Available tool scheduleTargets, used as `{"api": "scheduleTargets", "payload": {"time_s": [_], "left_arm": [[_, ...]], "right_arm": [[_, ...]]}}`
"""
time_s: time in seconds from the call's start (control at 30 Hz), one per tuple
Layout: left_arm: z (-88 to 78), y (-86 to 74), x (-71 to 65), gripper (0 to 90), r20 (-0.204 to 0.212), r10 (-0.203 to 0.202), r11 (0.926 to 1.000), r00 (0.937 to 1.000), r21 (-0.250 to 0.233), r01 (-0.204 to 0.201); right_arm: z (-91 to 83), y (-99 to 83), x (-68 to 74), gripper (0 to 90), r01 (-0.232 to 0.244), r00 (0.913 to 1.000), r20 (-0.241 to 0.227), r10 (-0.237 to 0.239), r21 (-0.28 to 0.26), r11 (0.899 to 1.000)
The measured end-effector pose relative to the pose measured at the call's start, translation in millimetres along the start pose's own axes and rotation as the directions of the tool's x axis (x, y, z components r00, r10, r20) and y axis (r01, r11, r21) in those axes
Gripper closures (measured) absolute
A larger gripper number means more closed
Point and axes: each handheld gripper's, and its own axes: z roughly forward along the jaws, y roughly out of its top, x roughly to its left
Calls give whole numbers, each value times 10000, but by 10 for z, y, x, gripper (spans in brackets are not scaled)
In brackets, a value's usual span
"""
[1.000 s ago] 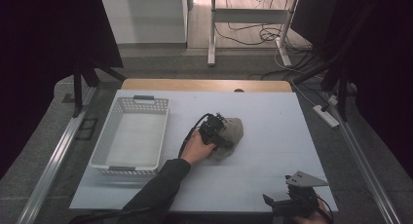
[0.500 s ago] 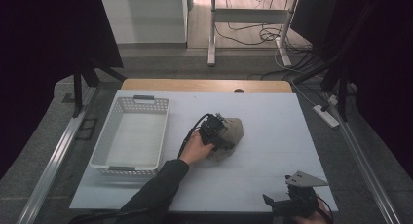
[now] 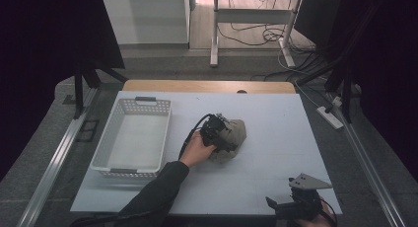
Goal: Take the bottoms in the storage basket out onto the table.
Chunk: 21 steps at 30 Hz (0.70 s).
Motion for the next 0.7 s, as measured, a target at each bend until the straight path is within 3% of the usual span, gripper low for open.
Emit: {"api": "scheduleTargets", "payload": {"time_s": [0.7], "left_arm": [[-149, 13, -29, 0, 600, 127, 9996, 9981, -256, -112]], "right_arm": [[3, 0, 3, 0, 21, 10000, 2, -21, 0, 10000]]}}
